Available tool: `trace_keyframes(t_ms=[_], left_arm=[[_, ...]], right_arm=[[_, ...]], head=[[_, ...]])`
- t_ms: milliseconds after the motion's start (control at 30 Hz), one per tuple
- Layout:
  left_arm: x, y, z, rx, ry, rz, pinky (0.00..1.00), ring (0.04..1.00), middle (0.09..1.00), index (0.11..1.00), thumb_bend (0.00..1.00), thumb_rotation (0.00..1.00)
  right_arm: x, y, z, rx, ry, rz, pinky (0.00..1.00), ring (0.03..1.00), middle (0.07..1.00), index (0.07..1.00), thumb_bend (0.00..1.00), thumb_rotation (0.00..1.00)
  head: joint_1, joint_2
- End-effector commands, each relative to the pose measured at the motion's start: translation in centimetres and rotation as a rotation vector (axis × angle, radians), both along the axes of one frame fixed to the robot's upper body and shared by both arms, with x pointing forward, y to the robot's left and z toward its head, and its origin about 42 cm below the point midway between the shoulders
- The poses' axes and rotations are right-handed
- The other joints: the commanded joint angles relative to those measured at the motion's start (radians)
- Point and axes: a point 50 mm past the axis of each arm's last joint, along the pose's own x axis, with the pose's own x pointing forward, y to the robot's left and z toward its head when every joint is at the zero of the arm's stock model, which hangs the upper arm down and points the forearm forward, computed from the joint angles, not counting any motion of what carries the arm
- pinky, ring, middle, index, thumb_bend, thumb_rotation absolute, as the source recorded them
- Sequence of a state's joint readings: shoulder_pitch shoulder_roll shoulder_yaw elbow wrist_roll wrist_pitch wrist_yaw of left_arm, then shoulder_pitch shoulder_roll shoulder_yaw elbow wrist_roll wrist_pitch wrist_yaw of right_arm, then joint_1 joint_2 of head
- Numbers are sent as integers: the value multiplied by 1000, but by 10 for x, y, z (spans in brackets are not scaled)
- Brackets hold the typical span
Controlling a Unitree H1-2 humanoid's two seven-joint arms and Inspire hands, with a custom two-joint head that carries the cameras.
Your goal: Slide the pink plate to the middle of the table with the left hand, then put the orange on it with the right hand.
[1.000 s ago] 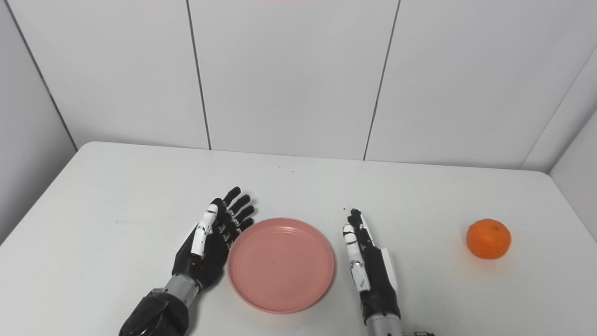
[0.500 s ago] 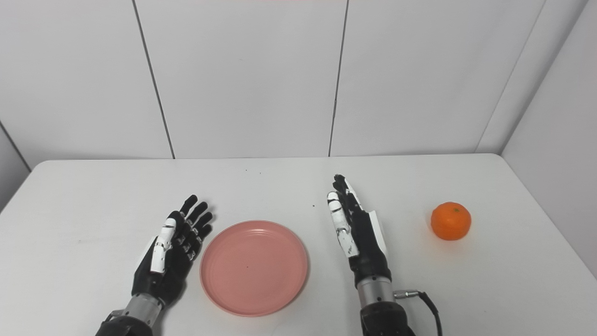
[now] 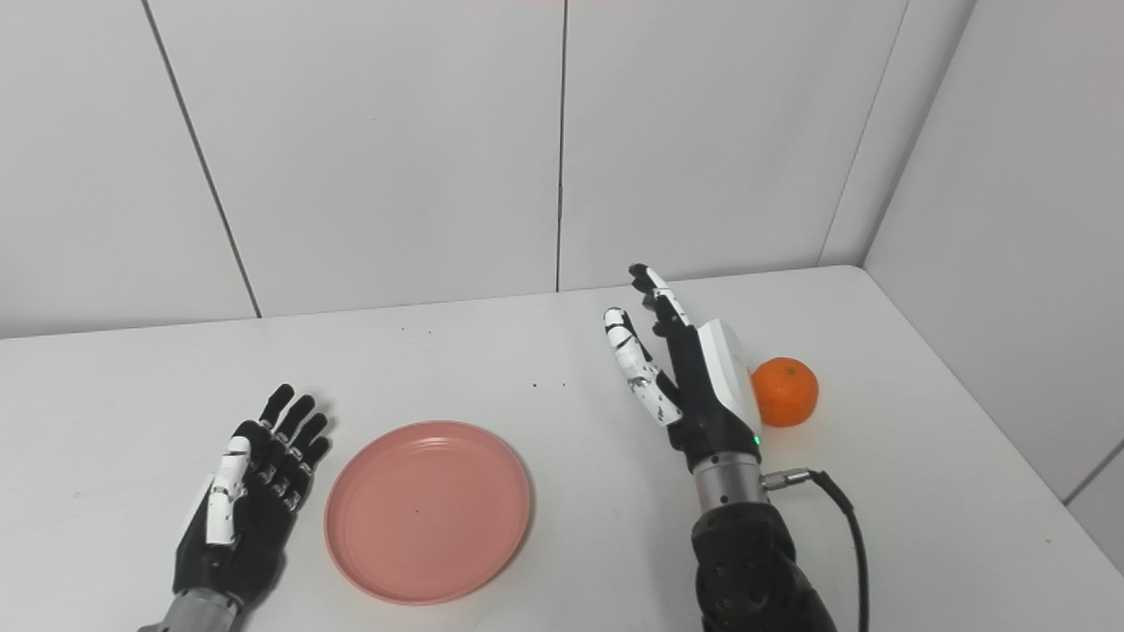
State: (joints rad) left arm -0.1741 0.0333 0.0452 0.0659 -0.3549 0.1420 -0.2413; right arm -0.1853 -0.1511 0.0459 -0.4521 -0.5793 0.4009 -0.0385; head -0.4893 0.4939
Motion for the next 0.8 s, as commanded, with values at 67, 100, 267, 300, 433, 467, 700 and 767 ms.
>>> trace_keyframes(t_ms=[67, 100, 267, 300, 433, 467, 700, 767], left_arm=[[-5, 11, -23, 4, 95, 9, 1000, 991, 996, 990, 308, 1000], [-4, 12, -24, 4, 94, 9, 1000, 988, 993, 990, 304, 1000], [-3, 16, -26, -7, 106, 3, 1000, 997, 999, 996, 297, 1000], [-3, 18, -26, -10, 107, 1, 1000, 999, 1000, 997, 296, 1000], [-1, 21, -27, -18, 108, -6, 1000, 1000, 1000, 1000, 288, 1000], [0, 22, -27, -15, 107, -6, 1000, 1000, 1000, 1000, 287, 1000], [2, 26, -29, -12, 115, -8, 1000, 1000, 1000, 1000, 292, 1000], [3, 27, -29, -14, 115, -7, 1000, 1000, 1000, 1000, 290, 1000]], right_arm=[[1, -10, 29, -57, -105, -73, 776, 847, 870, 880, 703, 652], [1, -12, 30, -63, -108, -85, 768, 839, 862, 879, 730, 592], [1, -27, 36, -114, -132, -152, 766, 837, 858, 881, 807, 459], [2, -29, 37, -134, -135, -169, 768, 838, 858, 882, 816, 455], [3, -38, 41, -202, -139, -224, 764, 845, 872, 897, 861, 457], [3, -40, 41, -213, -141, -235, 762, 849, 880, 903, 875, 450], [-2, -53, 40, -252, -127, -325, 752, 870, 927, 942, 941, 407], [-3, -57, 40, -258, -117, -343, 760, 881, 934, 953, 949, 404]], head=[[-18, -9], [-18, -9], [-54, -23], [-64, -24], [-82, -34], [-82, -34], [-100, -42], [-107, -43]])
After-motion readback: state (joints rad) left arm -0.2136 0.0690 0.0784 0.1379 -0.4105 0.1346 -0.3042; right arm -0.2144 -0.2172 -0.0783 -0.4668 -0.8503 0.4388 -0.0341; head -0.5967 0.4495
